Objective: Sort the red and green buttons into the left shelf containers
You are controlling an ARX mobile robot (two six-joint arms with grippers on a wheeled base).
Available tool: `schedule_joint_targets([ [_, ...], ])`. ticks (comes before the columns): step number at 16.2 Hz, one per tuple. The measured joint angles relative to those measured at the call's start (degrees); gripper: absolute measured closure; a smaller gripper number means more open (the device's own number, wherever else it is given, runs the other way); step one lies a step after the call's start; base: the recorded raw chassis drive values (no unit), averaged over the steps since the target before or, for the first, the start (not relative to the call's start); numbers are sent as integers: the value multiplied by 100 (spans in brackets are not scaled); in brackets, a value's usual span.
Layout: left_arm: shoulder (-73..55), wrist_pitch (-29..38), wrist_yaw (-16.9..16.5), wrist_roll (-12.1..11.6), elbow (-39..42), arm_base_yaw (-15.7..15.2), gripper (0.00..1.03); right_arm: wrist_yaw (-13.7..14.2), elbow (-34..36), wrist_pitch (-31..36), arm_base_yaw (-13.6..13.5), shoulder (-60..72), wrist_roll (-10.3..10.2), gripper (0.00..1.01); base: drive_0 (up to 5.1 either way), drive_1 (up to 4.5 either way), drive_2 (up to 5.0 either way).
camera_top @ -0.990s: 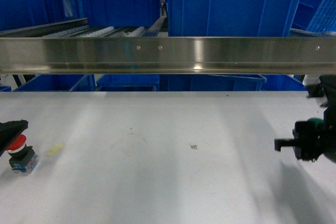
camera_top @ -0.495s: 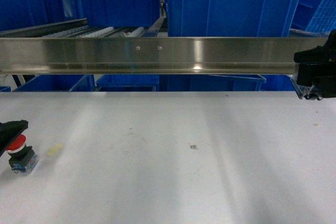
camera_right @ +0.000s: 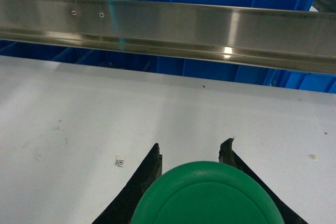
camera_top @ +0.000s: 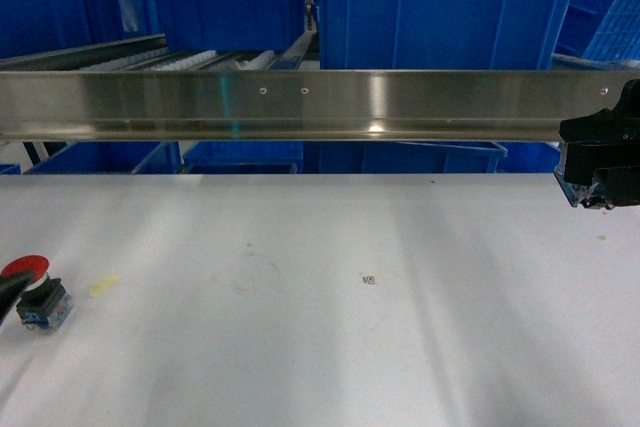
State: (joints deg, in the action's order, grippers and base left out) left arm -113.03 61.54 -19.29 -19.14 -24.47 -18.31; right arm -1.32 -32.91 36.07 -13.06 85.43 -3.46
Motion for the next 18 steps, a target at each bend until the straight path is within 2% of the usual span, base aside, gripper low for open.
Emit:
schedule_joint_targets([
  [3,-577,166,125,-258,-422,59,5,-2,0,0,-4,0,0,73,0,0,0],
  [7,-1010,63,153,-643,-994,116,5,0,0,0,-2,0,-2,73,0,0,0],
  [10,-1119,-643,299,-673,-1425,170,5,0,0,0,0,0,-2,73,0,0,0],
  [18,-1399,-686,457,-678,-1641,243,5,0,0,0,0,0,0,73,0,0,0],
])
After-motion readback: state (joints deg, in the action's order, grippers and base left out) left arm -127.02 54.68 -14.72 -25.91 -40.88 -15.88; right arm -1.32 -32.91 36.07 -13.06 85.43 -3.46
